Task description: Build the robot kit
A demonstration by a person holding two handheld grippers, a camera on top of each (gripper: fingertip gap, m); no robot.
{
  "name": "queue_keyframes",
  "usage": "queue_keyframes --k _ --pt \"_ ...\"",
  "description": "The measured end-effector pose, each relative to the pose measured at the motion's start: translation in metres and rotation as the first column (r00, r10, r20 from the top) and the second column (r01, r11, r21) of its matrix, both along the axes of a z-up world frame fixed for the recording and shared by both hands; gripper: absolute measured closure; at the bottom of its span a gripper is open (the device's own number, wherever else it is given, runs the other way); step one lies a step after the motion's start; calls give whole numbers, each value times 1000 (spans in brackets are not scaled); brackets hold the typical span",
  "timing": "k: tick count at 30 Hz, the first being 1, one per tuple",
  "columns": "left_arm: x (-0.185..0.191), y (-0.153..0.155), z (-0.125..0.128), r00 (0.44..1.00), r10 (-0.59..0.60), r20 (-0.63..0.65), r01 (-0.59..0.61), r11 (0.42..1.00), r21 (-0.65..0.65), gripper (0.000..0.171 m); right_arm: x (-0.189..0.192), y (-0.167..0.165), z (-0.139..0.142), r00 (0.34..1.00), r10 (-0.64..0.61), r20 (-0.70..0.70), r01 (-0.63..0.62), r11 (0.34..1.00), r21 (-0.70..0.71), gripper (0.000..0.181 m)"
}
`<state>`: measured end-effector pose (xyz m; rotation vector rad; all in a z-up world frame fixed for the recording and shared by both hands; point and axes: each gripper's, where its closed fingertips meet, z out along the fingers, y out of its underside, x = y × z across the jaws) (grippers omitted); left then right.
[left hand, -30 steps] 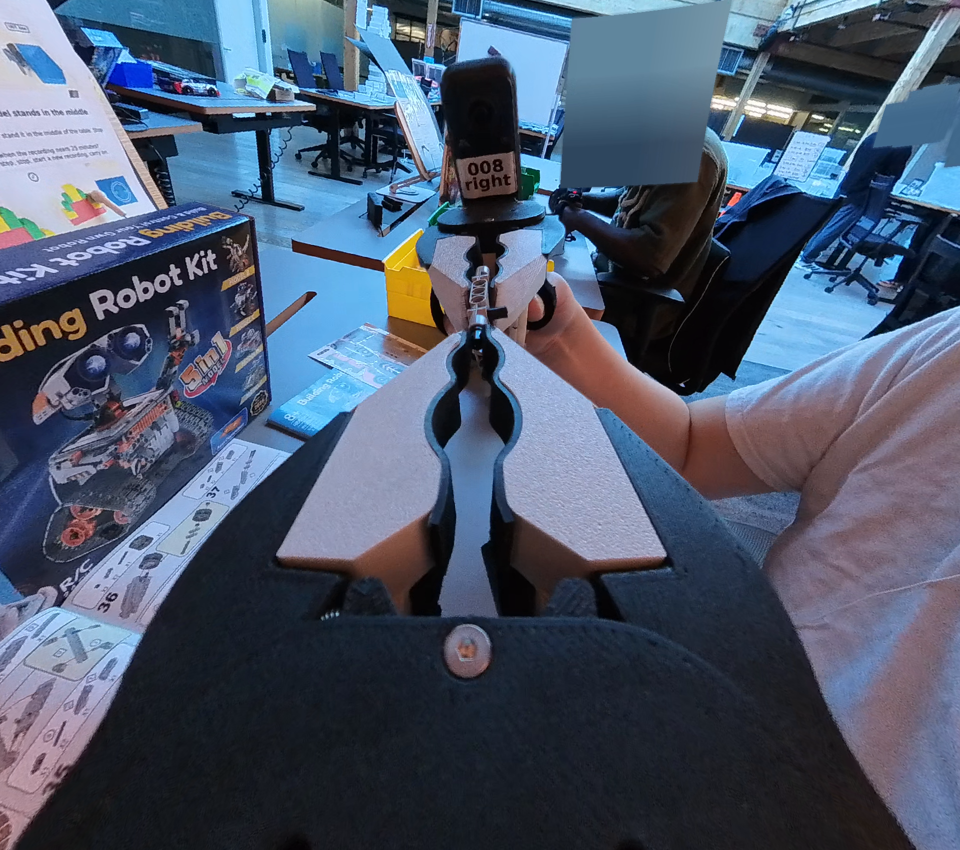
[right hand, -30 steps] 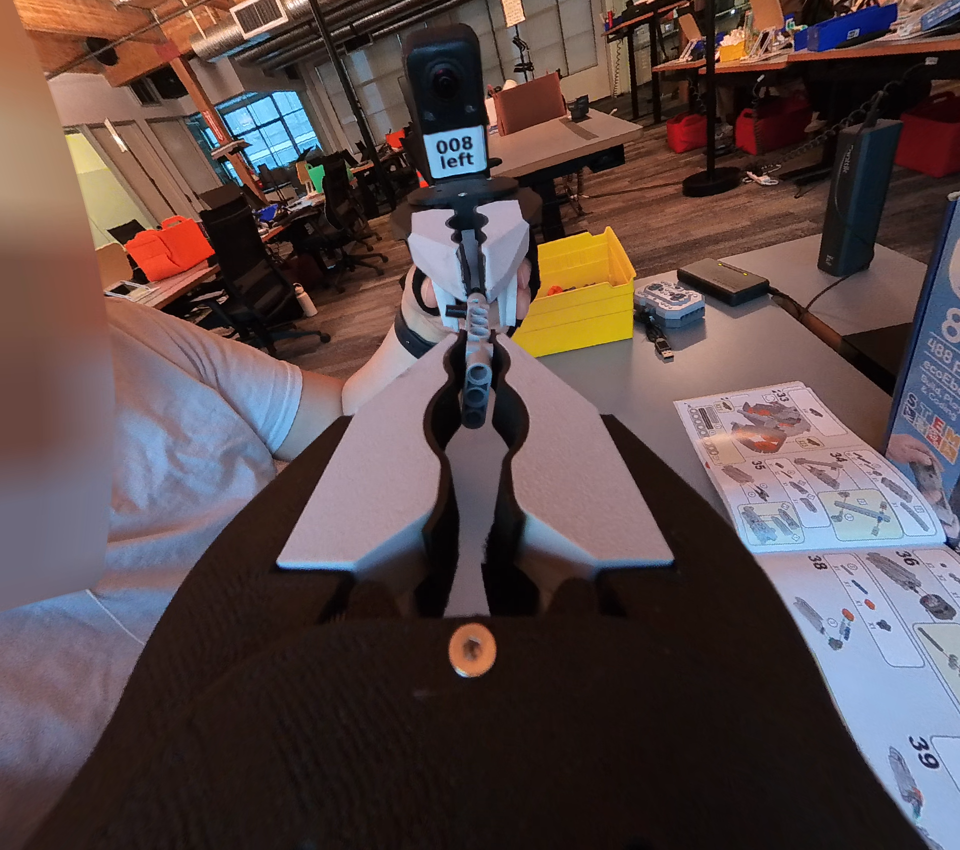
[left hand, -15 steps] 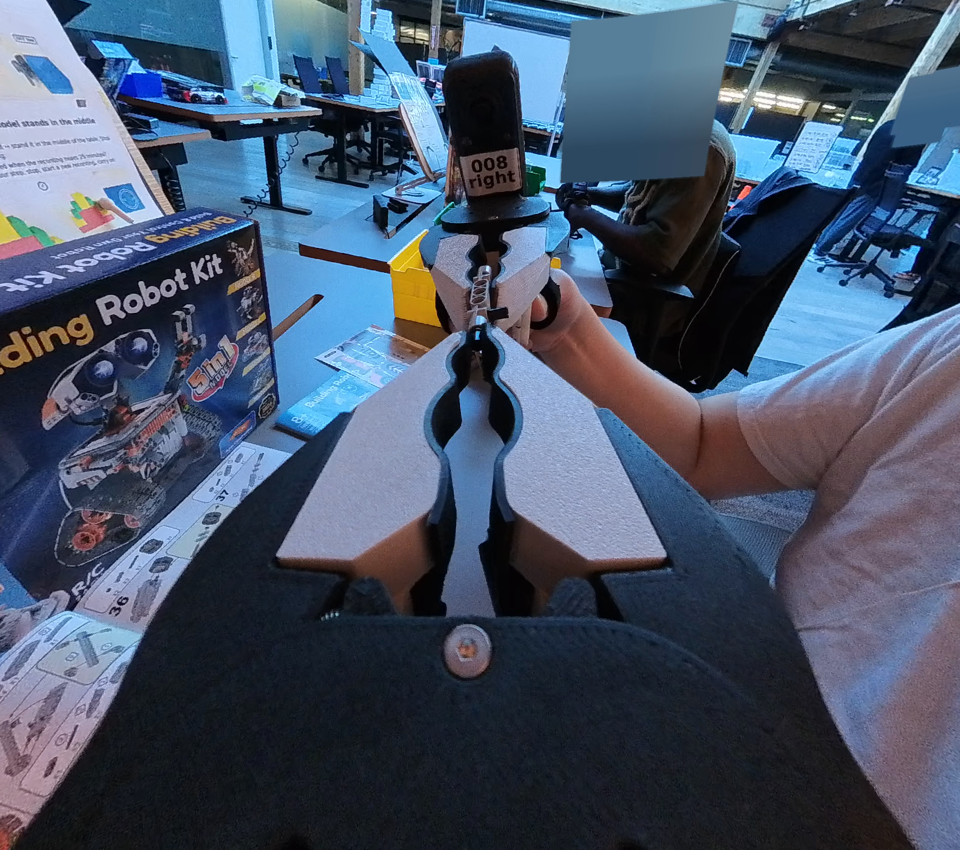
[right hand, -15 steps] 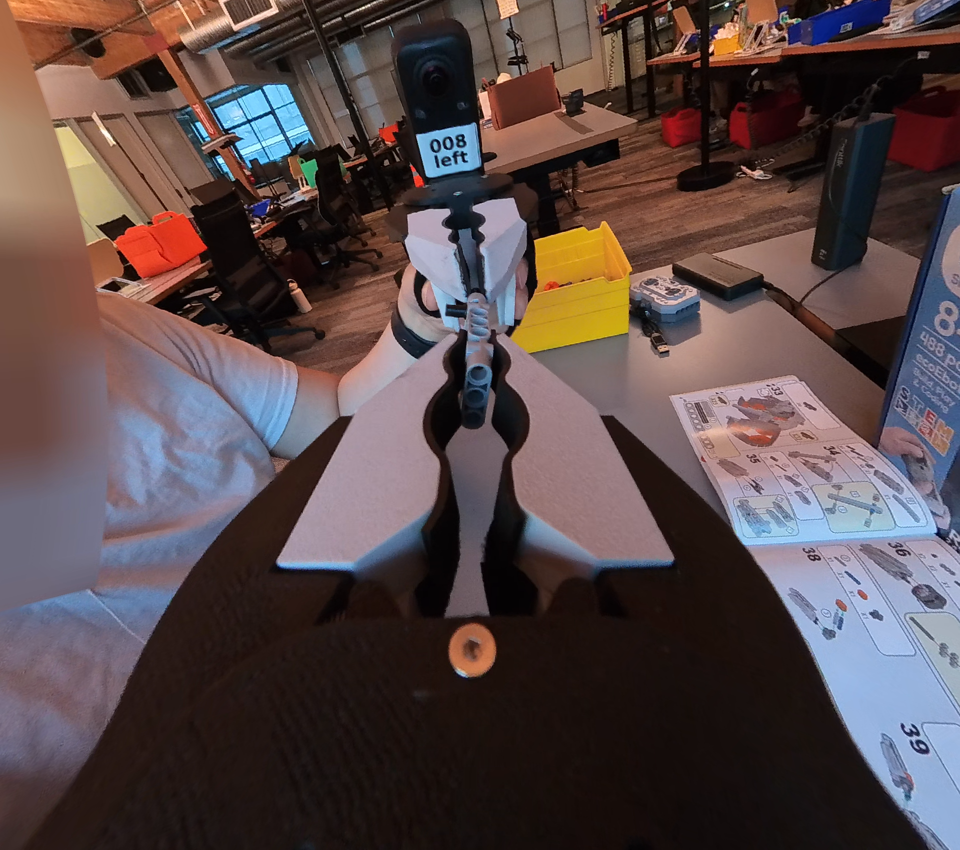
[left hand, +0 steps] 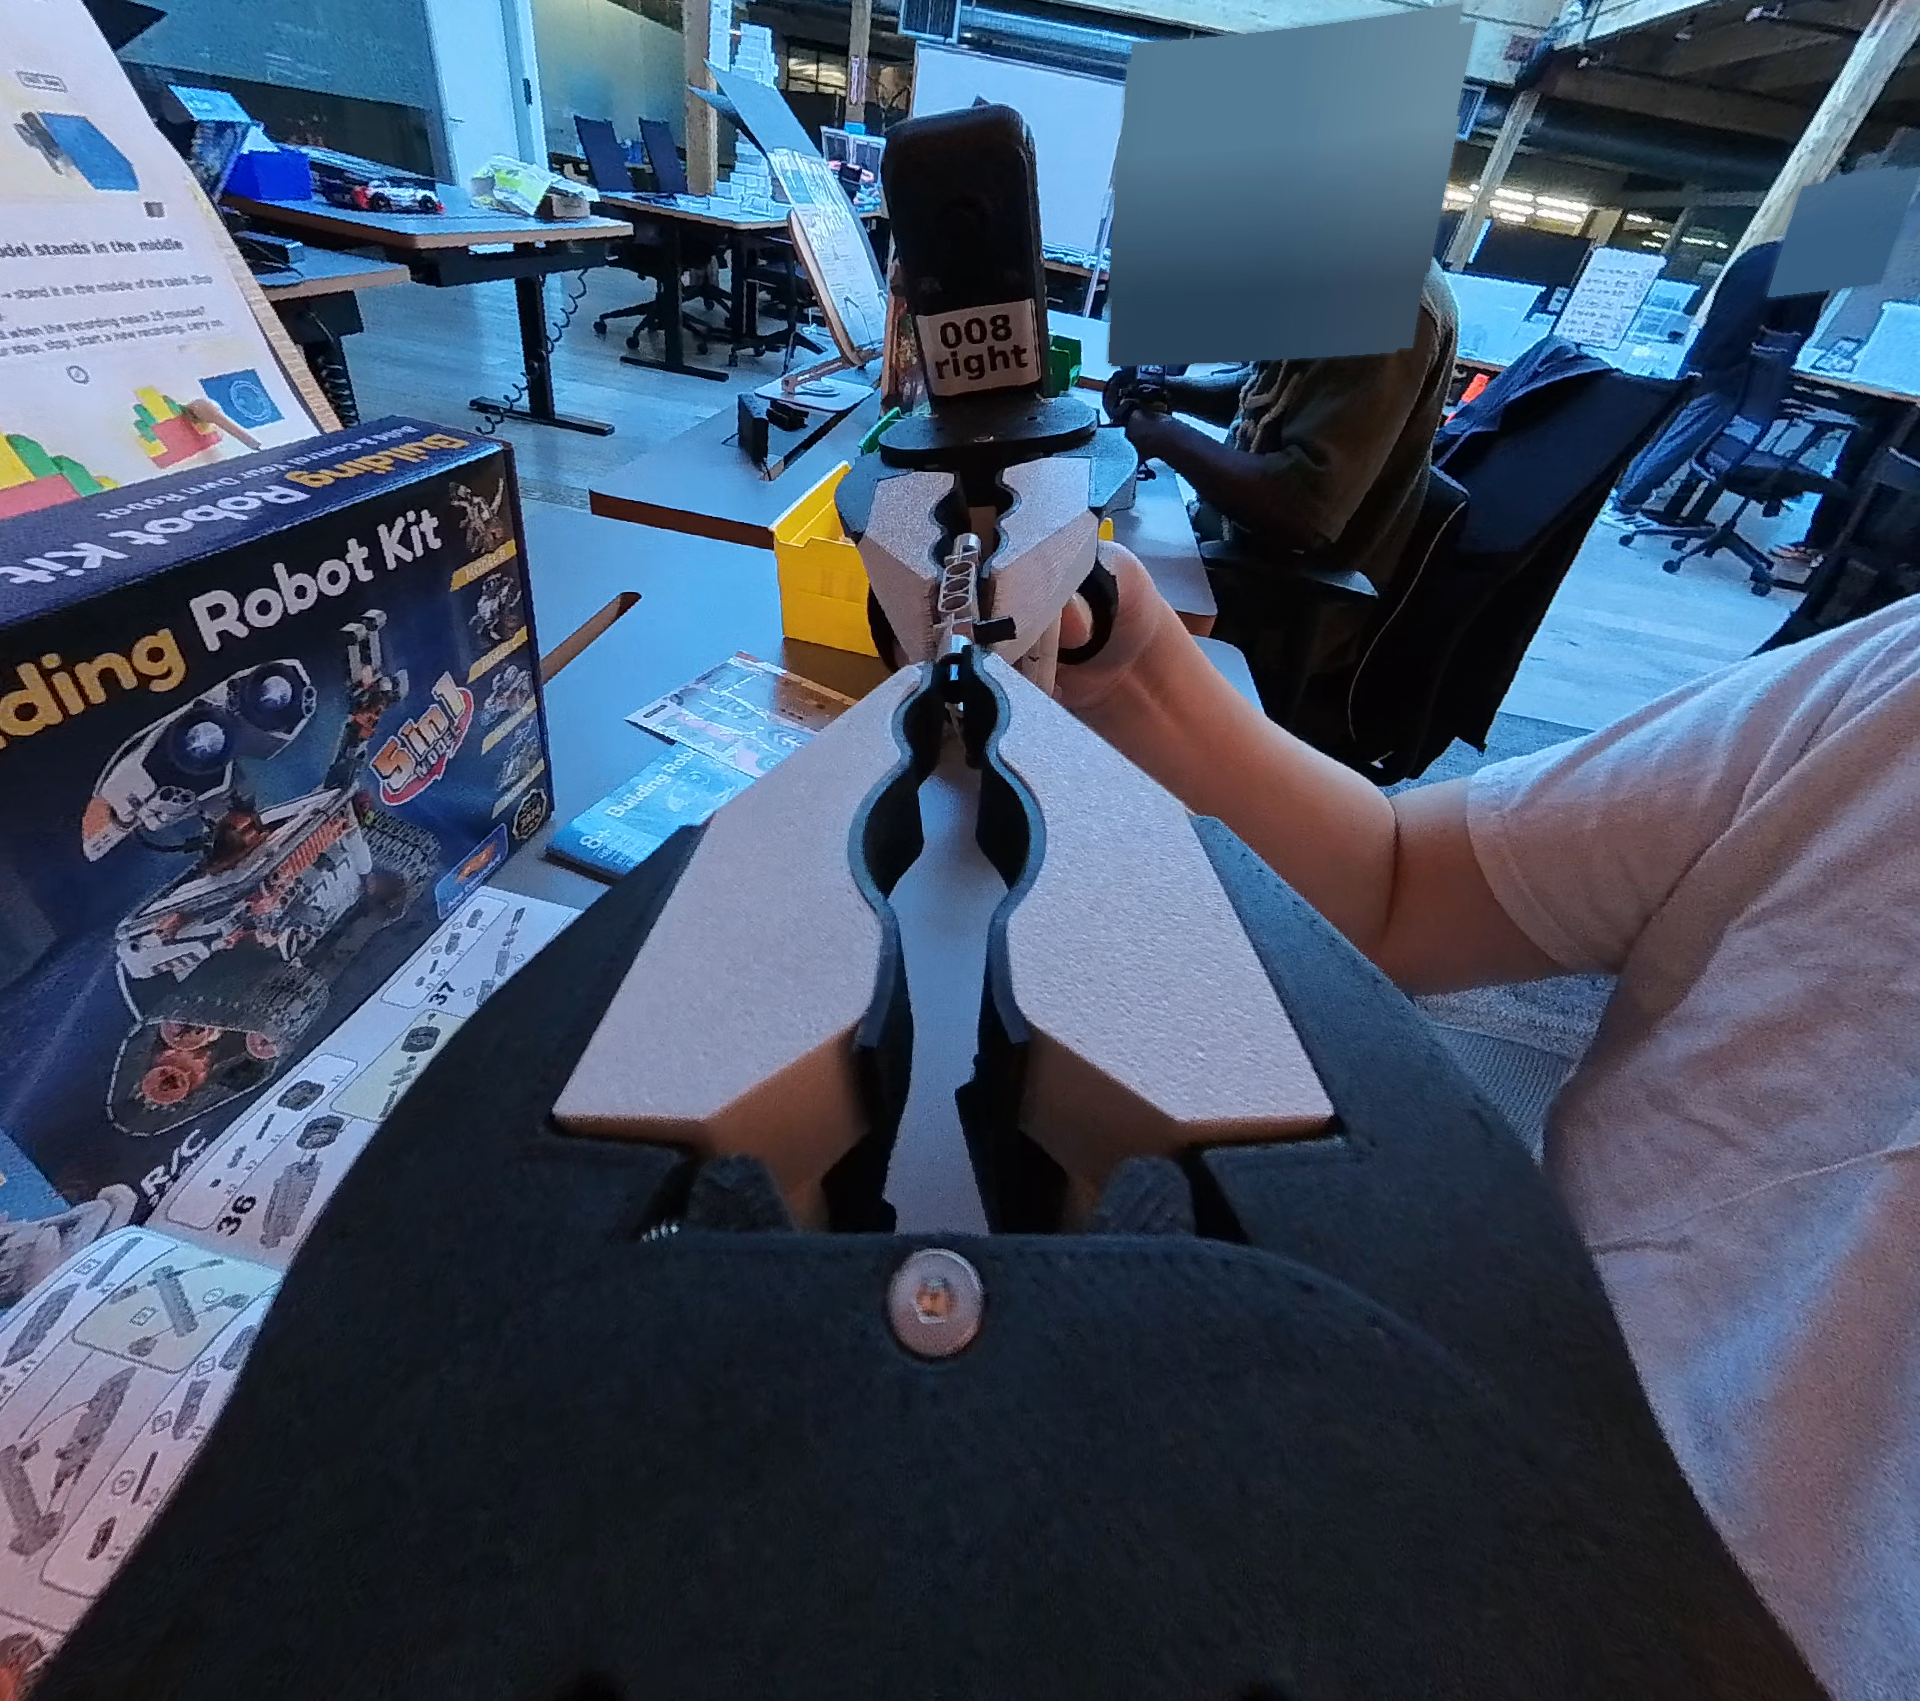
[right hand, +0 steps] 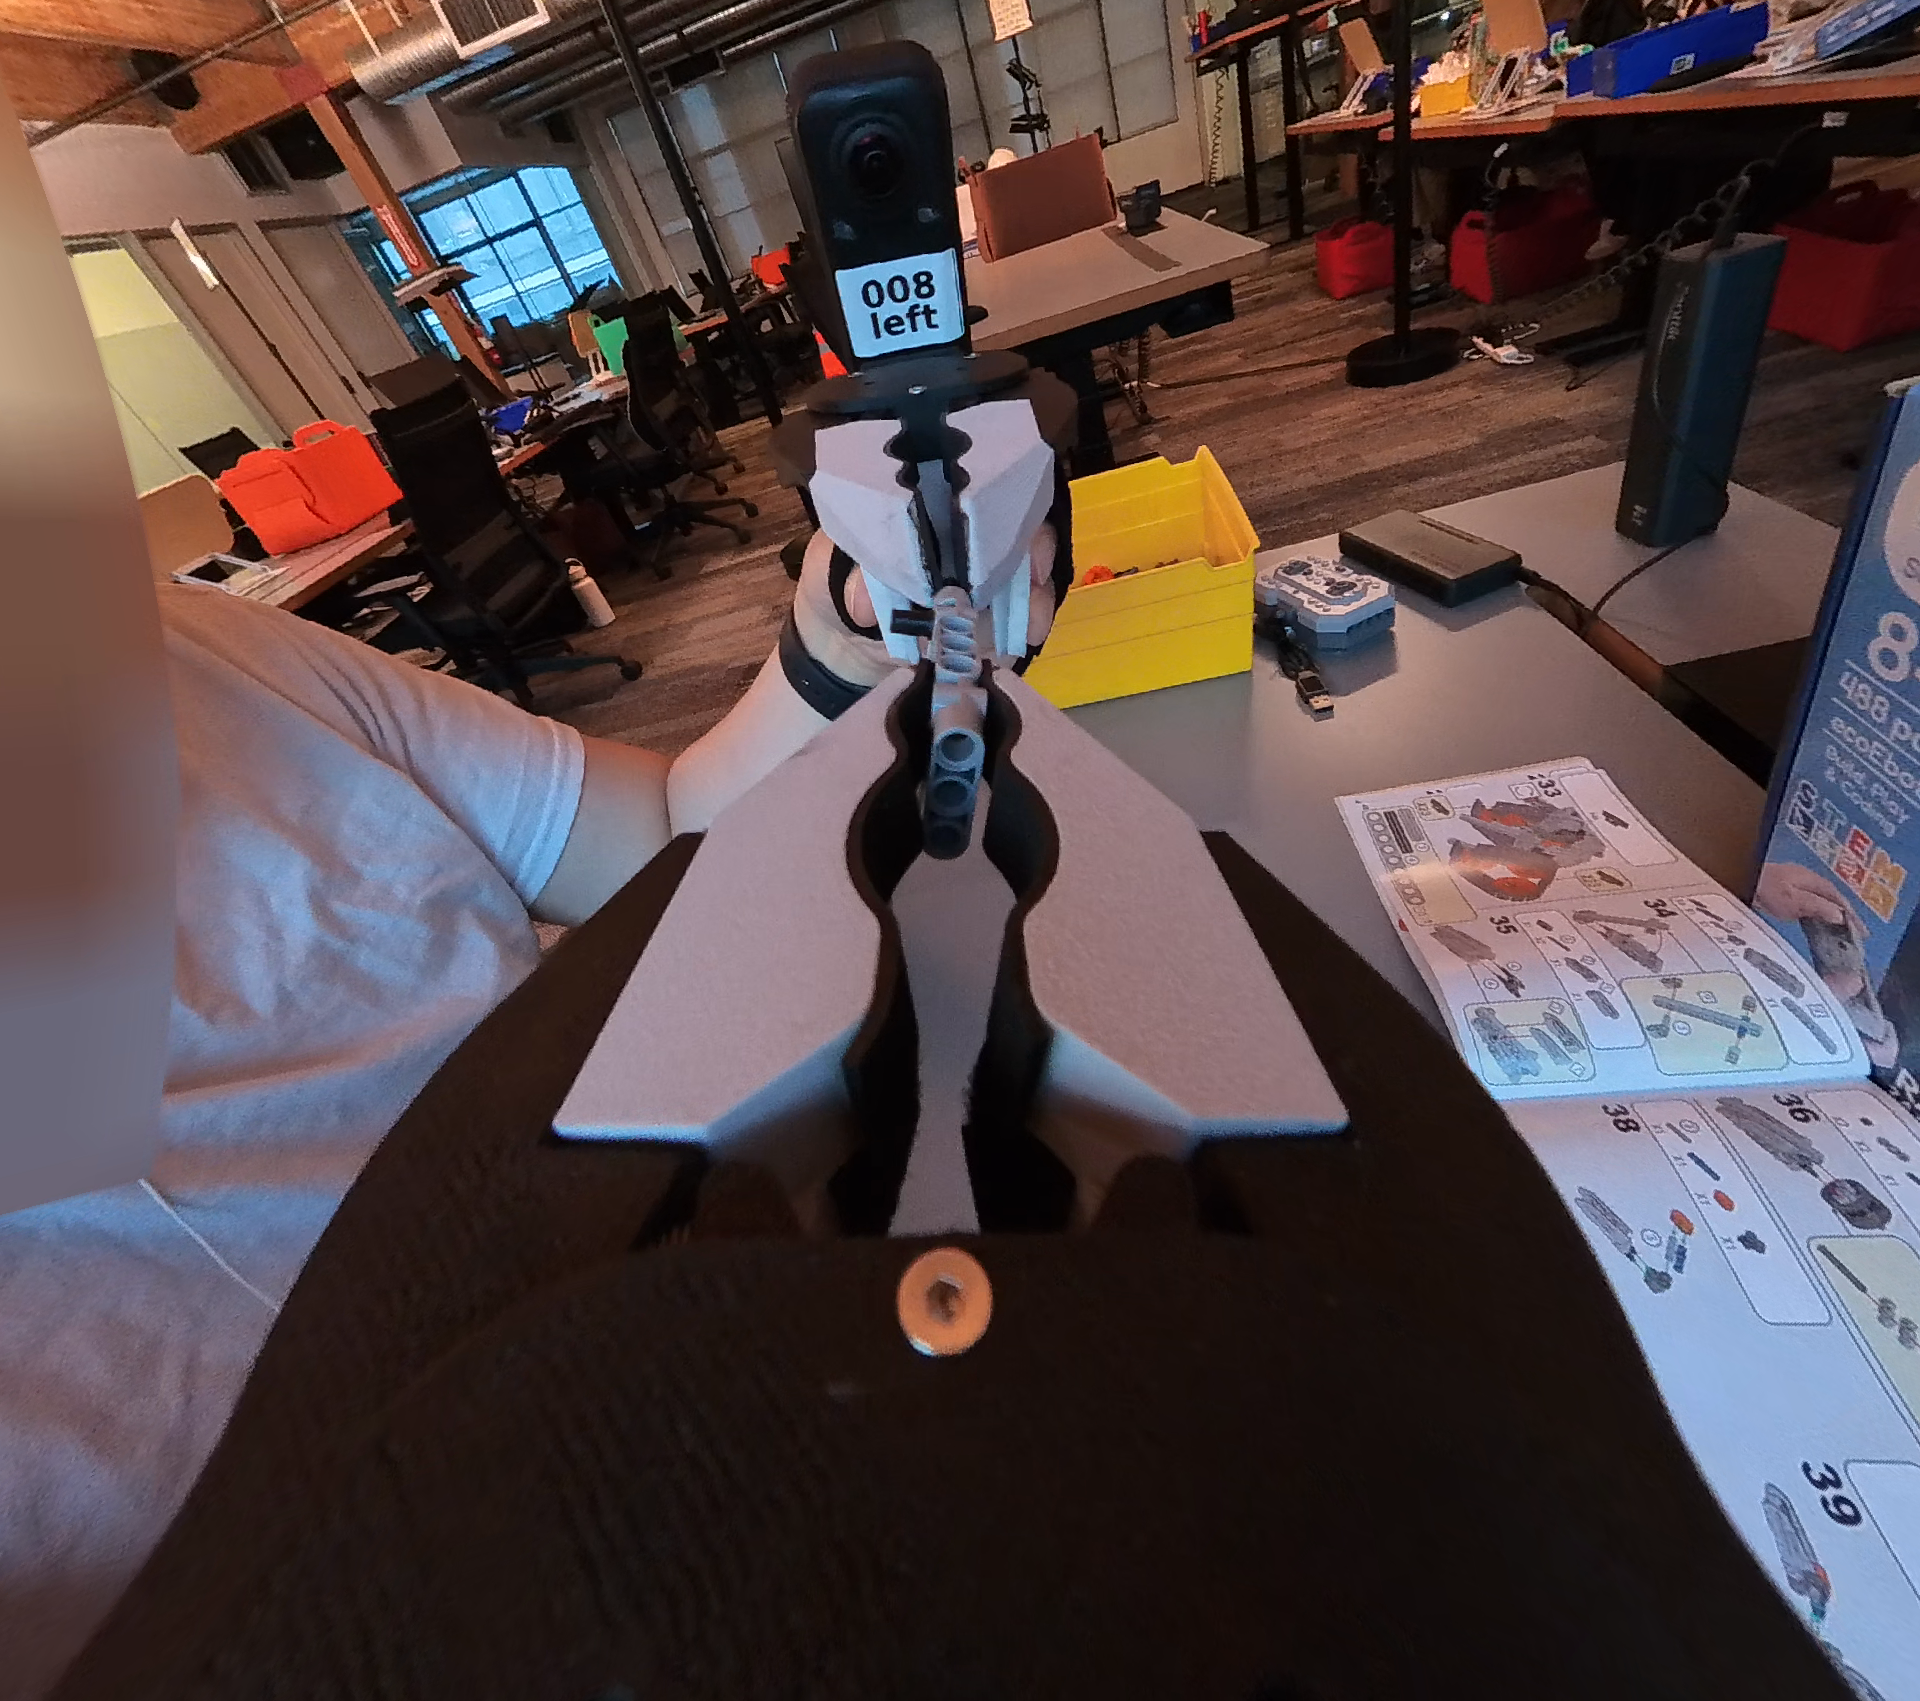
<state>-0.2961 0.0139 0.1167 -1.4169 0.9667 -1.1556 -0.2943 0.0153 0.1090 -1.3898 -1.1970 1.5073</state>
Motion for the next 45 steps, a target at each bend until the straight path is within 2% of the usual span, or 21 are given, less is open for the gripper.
queue_keyframes --k 5,7,9,11,13,17,23,25,45 --pt "-1 3 1 1000 22 -2 -22 1000 -1 170 -1 3 1 1000 -25 7 25 1000 1 176" --pt "-3 1 10 999 18 28 -18 1000 17 170 -3 -1 10 1000 -16 -27 15 1000 -14 176" --pt "-9 -8 25 995 -26 97 26 1000 7 153 -2 -1 20 997 -36 -67 33 998 -45 176" --pt "-19 -16 38 986 -54 160 54 999 5 156 1 -4 26 996 -33 -87 30 998 -46 176" --pt "-26 -13 43 986 -2 165 0 1000 17 161 5 -11 34 994 -25 -106 22 999 -28 176" --pt "-19 -20 50 982 -10 188 11 1000 -6 162 6 -25 43 994 -11 -107 14 1000 26 176" --pt "-1 -30 46 987 -42 153 46 999 -22 165 5 -28 44 995 -18 -99 23 999 49 176" --pt "0 -29 46 987 -36 156 39 999 -20 170 4 -28 44 995 -15 -97 20 999 48 176" --pt "2 -20 27 996 -23 83 25 999 -21 171 5 -20 27 999 -35 -24 37 998 60 176"
